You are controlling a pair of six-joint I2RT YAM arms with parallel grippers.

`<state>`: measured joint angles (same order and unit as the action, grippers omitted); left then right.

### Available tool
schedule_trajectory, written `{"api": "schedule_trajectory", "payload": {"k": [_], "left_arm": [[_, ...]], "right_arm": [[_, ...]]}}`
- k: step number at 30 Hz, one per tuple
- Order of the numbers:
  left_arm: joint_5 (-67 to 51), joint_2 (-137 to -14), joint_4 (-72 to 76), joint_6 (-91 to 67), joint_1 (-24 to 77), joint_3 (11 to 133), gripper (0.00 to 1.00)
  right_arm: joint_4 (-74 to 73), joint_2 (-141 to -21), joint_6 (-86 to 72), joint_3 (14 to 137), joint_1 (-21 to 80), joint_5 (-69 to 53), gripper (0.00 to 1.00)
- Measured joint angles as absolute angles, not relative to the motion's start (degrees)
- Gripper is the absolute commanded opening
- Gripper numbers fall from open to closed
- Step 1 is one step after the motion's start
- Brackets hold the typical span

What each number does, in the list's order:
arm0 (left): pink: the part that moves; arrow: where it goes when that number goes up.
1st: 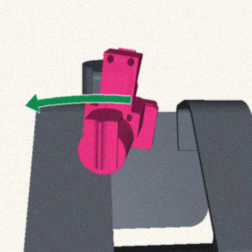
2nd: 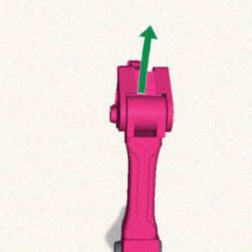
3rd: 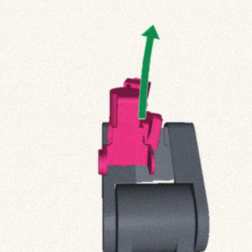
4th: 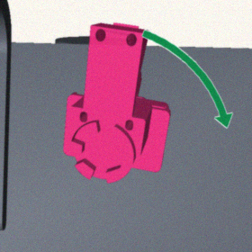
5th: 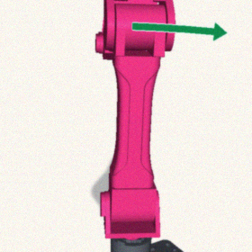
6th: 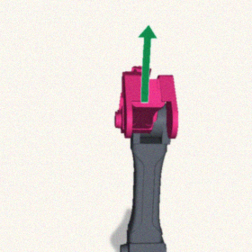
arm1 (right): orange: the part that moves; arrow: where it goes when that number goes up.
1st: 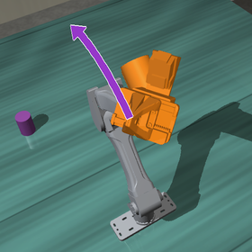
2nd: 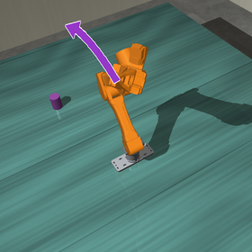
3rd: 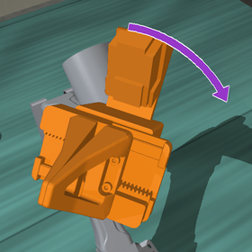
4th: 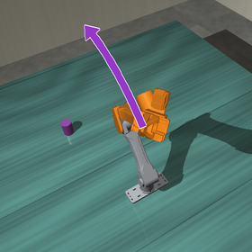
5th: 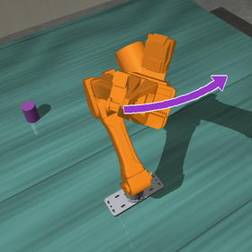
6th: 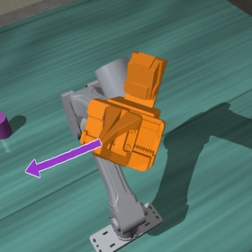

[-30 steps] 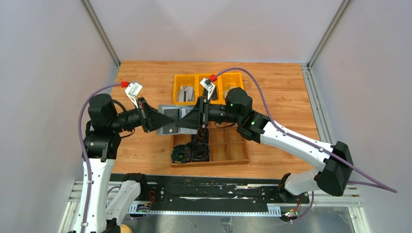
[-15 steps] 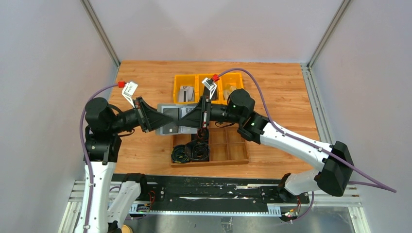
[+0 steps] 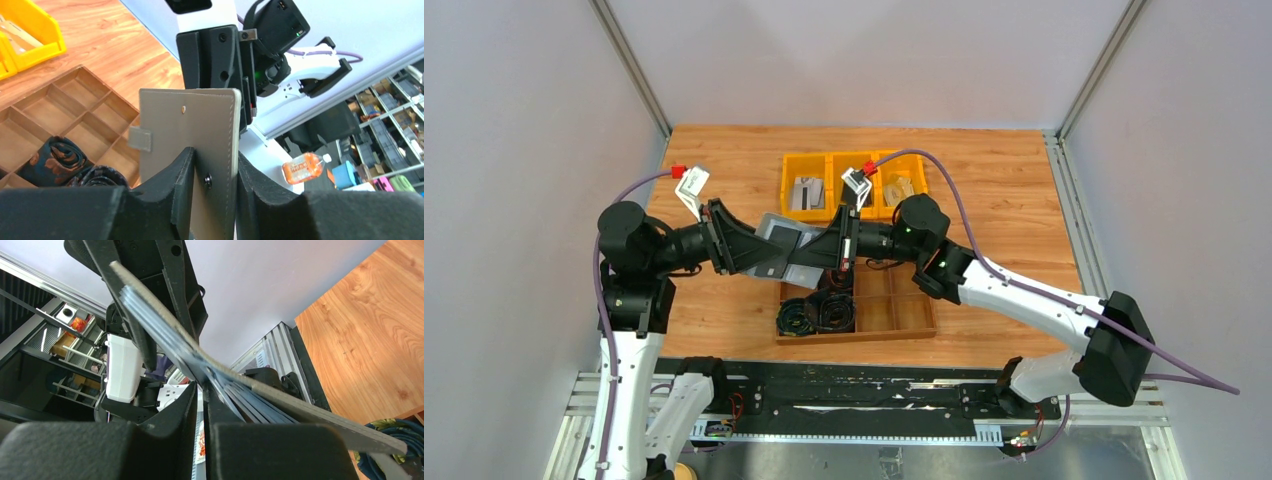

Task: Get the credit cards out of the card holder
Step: Remove the credit card from the card holder.

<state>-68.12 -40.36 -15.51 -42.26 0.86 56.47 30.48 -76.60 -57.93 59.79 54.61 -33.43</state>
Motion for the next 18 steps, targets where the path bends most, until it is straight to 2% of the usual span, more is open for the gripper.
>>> {"api": "schedule_trajectory", "payload": {"k": [4, 8, 9, 13, 18], "left_arm": [[-69.9, -40.4, -15.0, -43.3, 1.0, 56.4, 0.36], [-70.4, -40.4, -14.6, -43.6, 1.0, 56.4, 0.18], [-70.2, -40.4, -14.5, -43.4, 1.0, 56.4, 0.14], [-69.3, -40.3, -14.1, -43.3, 0.9, 56.4, 0.05], [-68.2, -39.6, -13.3, -44.4, 1.0, 56.4, 0.01]], "right_arm": [[30.5, -76.6, -58.2, 59.1, 55.1, -32.7, 0.09], [31.3, -76.5, -58.7, 58.5, 55.2, -32.5, 0.08], [31.6, -76.4, -58.9, 58.3, 55.2, -32.5, 0.1], [33.0, -74.8, -59.3, 56.9, 55.4, -32.2, 0.28], [36.2, -73.6, -60.2, 55.2, 55.5, -30.2, 0.32]]}}
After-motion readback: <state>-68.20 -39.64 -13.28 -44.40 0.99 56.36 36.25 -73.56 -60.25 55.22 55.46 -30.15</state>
